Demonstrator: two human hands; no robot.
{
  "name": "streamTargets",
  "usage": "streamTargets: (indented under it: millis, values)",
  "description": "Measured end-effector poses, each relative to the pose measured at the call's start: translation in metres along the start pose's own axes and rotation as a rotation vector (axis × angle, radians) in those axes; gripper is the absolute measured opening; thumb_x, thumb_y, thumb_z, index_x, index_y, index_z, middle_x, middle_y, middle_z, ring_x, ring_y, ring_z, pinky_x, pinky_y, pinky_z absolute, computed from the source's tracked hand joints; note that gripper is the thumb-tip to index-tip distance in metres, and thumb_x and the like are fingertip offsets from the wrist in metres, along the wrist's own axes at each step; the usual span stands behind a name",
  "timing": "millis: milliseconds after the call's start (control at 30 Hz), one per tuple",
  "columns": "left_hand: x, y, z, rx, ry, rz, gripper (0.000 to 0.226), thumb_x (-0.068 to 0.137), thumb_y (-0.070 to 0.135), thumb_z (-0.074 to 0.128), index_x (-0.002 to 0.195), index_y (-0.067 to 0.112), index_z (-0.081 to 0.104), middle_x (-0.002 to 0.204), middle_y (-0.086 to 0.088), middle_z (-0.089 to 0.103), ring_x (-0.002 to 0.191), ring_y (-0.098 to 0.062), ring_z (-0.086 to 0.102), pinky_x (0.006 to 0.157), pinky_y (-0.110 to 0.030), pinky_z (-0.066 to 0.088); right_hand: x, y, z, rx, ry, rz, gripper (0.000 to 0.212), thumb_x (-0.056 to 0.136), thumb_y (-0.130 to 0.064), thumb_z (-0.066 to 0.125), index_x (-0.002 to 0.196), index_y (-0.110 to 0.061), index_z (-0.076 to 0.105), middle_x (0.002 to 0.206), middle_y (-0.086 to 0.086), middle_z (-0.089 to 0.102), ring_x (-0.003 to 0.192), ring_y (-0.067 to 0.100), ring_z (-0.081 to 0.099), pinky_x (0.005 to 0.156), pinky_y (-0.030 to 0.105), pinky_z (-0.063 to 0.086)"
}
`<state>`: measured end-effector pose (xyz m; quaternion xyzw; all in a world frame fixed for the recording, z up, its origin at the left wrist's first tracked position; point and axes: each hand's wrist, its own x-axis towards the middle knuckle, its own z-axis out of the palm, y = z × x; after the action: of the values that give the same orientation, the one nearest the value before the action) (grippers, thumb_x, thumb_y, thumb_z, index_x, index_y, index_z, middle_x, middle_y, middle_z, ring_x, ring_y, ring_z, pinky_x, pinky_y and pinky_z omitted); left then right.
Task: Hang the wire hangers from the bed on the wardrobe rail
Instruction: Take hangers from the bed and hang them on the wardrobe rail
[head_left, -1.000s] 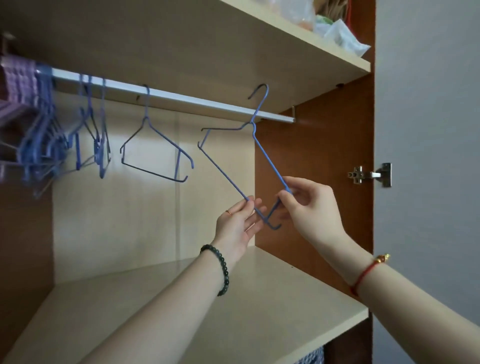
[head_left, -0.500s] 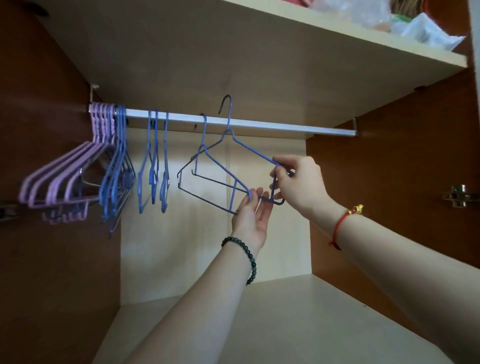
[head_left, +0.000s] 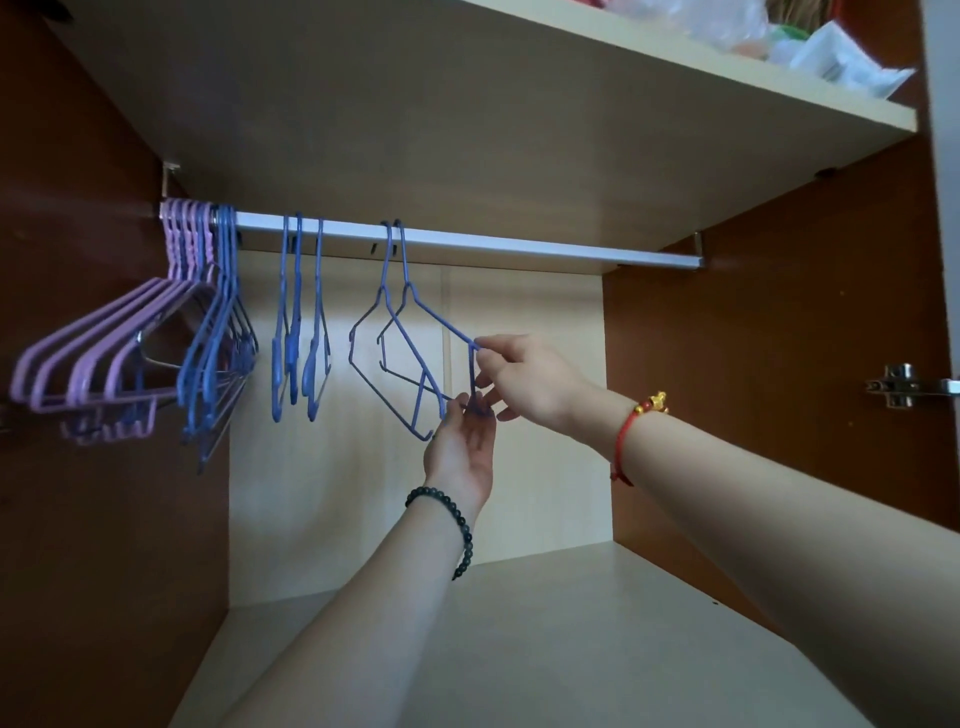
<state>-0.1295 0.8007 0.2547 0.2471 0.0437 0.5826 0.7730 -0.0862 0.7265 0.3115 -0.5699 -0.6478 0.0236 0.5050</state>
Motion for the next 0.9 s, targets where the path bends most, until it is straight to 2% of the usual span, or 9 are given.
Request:
streamTargets:
  millis: [100, 200, 267, 400, 467, 533, 667, 833, 900]
  values:
    - [-0.007, -0.007, -0.005, 0.043, 0.003, -0.06, 0.023, 0.097, 0.014, 0.043, 0.079, 0.007, 0.055, 0.081, -0.007, 0.061, 0.075, -0.015, 0.06, 0.087, -0.027, 0.046, -0.013, 0.011, -0.011, -0.053, -0.005, 0.0, 0.035, 0.097, -0.019, 0.032, 0.118, -0.002, 0.054, 0.094, 0.014, 0.058, 0.09, 0.029, 0.058, 0.085, 0.039, 0.048]
    - [-0.017, -0.019, -0.01, 0.159, -0.017, -0.116, 0.018, 0.096, 0.014, 0.04, 0.095, 0.008, 0.057, 0.087, -0.007, 0.063, 0.077, -0.016, 0.059, 0.083, -0.029, 0.044, -0.03, 0.026, -0.033, -0.129, 0.03, 0.026, 0.036, 0.096, -0.02, 0.037, 0.128, -0.01, 0.049, 0.111, 0.016, 0.062, 0.096, 0.025, 0.057, 0.088, 0.033, 0.046]
    - [-0.026, -0.031, -0.01, 0.273, -0.055, -0.14, 0.02, 0.096, 0.015, 0.04, 0.108, 0.011, 0.056, 0.088, -0.005, 0.063, 0.079, -0.016, 0.059, 0.081, -0.03, 0.045, -0.046, 0.039, -0.053, -0.167, 0.054, 0.052, 0.035, 0.095, -0.021, 0.039, 0.129, -0.013, 0.048, 0.112, 0.014, 0.062, 0.098, 0.024, 0.058, 0.085, 0.03, 0.046]
    - [-0.048, -0.065, -0.002, 0.5, -0.184, -0.178, 0.022, 0.095, 0.018, 0.041, 0.111, 0.014, 0.056, 0.091, -0.002, 0.064, 0.079, -0.016, 0.059, 0.068, -0.026, 0.048, -0.09, 0.064, -0.1, -0.264, 0.129, 0.13, 0.035, 0.094, -0.022, 0.041, 0.128, -0.016, 0.048, 0.115, 0.01, 0.062, 0.102, 0.024, 0.06, 0.085, 0.029, 0.048]
    - [-0.063, -0.087, 0.006, 0.637, -0.276, -0.172, 0.022, 0.095, 0.018, 0.042, 0.11, 0.015, 0.057, 0.093, -0.002, 0.065, 0.077, -0.016, 0.06, 0.066, -0.025, 0.05, -0.117, 0.075, -0.124, -0.296, 0.172, 0.175, 0.036, 0.095, -0.022, 0.042, 0.13, -0.016, 0.047, 0.123, 0.007, 0.058, 0.108, 0.021, 0.058, 0.09, 0.03, 0.048]
    - [-0.083, -0.111, 0.015, 0.771, -0.378, -0.143, 0.023, 0.096, 0.017, 0.042, 0.11, 0.016, 0.059, 0.093, -0.003, 0.067, 0.075, -0.016, 0.061, 0.066, -0.024, 0.051, -0.147, 0.086, -0.148, -0.306, 0.206, 0.217, 0.035, 0.095, -0.023, 0.043, 0.13, -0.018, 0.047, 0.126, 0.005, 0.056, 0.108, 0.019, 0.057, 0.088, 0.029, 0.051]
    - [-0.131, -0.165, 0.038, 0.956, -0.604, -0.109, 0.025, 0.097, 0.016, 0.041, 0.112, 0.018, 0.06, 0.093, 0.0, 0.067, 0.078, -0.014, 0.061, 0.069, -0.023, 0.052, -0.212, 0.1, -0.195, -0.324, 0.309, 0.323, 0.033, 0.095, -0.02, 0.043, 0.126, -0.017, 0.049, 0.117, 0.007, 0.06, 0.101, 0.018, 0.059, 0.088, 0.031, 0.05]
    - [-0.206, -0.239, 0.065, 1.021, -0.887, -0.117, 0.025, 0.096, 0.013, 0.041, 0.111, 0.017, 0.061, 0.086, 0.005, 0.065, 0.072, -0.01, 0.058, 0.066, -0.02, 0.048, -0.305, 0.103, -0.256, -0.341, 0.432, 0.45, 0.028, 0.092, -0.014, 0.045, 0.118, -0.015, 0.054, 0.094, 0.006, 0.064, 0.081, 0.019, 0.061, 0.079, 0.034, 0.05]
    - [-0.24, -0.27, 0.074, 1.043, -1.014, -0.124, 0.023, 0.095, 0.015, 0.042, 0.107, 0.024, 0.06, 0.085, 0.009, 0.065, 0.073, -0.007, 0.058, 0.066, -0.016, 0.045, -0.345, 0.099, -0.279, -0.368, 0.476, 0.491, 0.027, 0.091, -0.015, 0.045, 0.117, -0.018, 0.055, 0.091, 0.002, 0.063, 0.079, 0.016, 0.06, 0.078, 0.034, 0.051]
